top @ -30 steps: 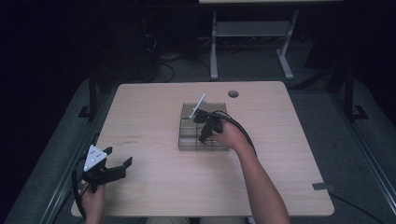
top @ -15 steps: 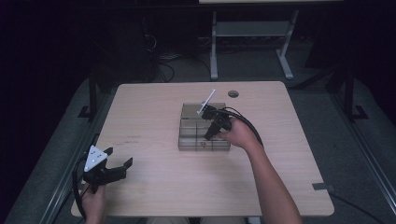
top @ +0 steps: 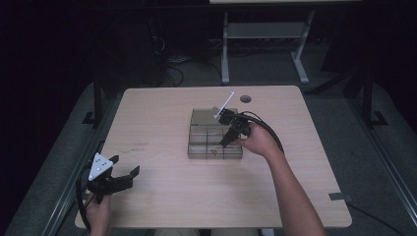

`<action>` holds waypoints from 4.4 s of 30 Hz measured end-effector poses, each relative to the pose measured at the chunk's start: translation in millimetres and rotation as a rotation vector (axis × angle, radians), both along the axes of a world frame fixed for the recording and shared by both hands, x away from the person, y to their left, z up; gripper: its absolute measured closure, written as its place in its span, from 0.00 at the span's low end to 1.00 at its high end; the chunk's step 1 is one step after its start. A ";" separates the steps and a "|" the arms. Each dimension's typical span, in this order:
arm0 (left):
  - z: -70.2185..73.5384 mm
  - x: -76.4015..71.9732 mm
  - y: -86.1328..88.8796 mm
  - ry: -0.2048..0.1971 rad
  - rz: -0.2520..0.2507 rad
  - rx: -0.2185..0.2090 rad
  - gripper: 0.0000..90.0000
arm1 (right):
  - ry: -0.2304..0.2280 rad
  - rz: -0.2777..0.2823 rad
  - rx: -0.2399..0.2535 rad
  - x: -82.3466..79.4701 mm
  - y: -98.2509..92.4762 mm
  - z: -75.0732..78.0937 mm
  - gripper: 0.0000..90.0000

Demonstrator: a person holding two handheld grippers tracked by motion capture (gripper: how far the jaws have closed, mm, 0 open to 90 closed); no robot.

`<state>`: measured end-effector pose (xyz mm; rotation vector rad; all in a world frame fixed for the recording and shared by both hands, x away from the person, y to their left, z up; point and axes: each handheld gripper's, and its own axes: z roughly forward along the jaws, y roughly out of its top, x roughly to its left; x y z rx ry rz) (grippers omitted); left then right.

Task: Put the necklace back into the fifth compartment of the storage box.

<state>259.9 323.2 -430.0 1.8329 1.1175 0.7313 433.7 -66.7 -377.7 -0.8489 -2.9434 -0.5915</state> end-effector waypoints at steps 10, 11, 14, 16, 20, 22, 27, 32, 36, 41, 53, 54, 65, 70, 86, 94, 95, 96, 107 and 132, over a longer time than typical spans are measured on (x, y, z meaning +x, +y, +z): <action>0.1 -0.1 -1.6 0.003 -0.005 0.008 0.16 | -0.012 -0.006 0.010 -5.4 -11.5 7.6 0.66; 0.0 0.0 -1.7 0.002 -0.005 0.008 0.16 | -0.010 -0.008 0.010 -6.0 -12.2 8.1 0.66; -0.2 0.0 -1.9 0.003 -0.004 0.005 0.16 | -0.016 -0.007 0.005 -7.1 -14.9 8.9 0.65; -0.2 -0.1 -1.9 0.003 -0.005 0.006 0.16 | -0.017 -0.010 0.007 -8.0 -17.3 9.8 0.65; -0.2 0.2 -2.2 0.004 -0.006 0.005 0.16 | -0.019 -0.012 0.005 -9.4 -21.4 11.0 0.63; -0.2 -0.1 -2.6 0.000 -0.005 0.004 0.16 | -0.021 -0.019 0.013 -10.7 -23.8 12.8 0.61; 0.0 0.2 -2.1 0.001 -0.004 0.004 0.16 | -0.019 -0.021 0.010 -15.1 -28.8 15.3 0.59; -0.3 0.6 -1.6 0.004 -0.008 0.005 0.16 | -0.021 -0.030 0.012 -19.4 -36.1 16.6 0.58; -0.2 0.1 -1.7 0.003 -0.004 0.002 0.16 | -0.023 -0.038 0.013 -22.1 -42.0 16.8 0.57; -0.6 0.5 -2.1 0.007 -0.007 0.006 0.16 | -0.029 -0.047 0.015 -26.1 -50.1 18.4 0.56; -0.9 0.8 -3.2 0.002 -0.011 0.003 0.16 | -0.040 -0.079 0.024 -38.1 -72.1 22.1 0.53; -1.0 0.8 -3.4 0.002 -0.011 0.003 0.16 | -0.040 -0.081 0.025 -39.1 -73.8 22.2 0.53; -1.5 0.9 -5.7 0.008 -0.020 0.008 0.16 | -0.038 -0.107 0.037 -49.7 -93.1 17.9 0.51; -1.7 1.1 -5.2 0.011 -0.021 0.006 0.16 | -0.035 -0.121 0.037 -54.1 -102.1 17.7 0.51; -2.3 0.8 -5.4 0.009 -0.020 0.008 0.16 | -0.034 -0.159 0.044 -68.3 -123.9 10.9 0.49; -2.2 0.5 -4.6 0.010 -0.018 0.003 0.16 | -0.030 -0.176 0.047 -74.8 -135.8 2.1 0.48; -2.2 0.5 -4.6 0.011 -0.018 0.006 0.16 | -0.026 -0.180 0.048 -75.8 -137.0 1.5 0.48; -2.2 0.5 -4.8 0.012 -0.017 0.005 0.16 | -0.028 -0.183 0.049 -76.9 -138.8 0.7 0.48; -2.3 0.4 -5.0 0.010 -0.019 0.005 0.16 | -0.030 -0.214 0.058 -88.4 -155.8 -7.0 0.47; -1.7 -1.8 -3.7 0.012 -0.021 0.000 0.16 | -0.030 -0.280 0.077 -132.4 -192.2 -28.1 0.43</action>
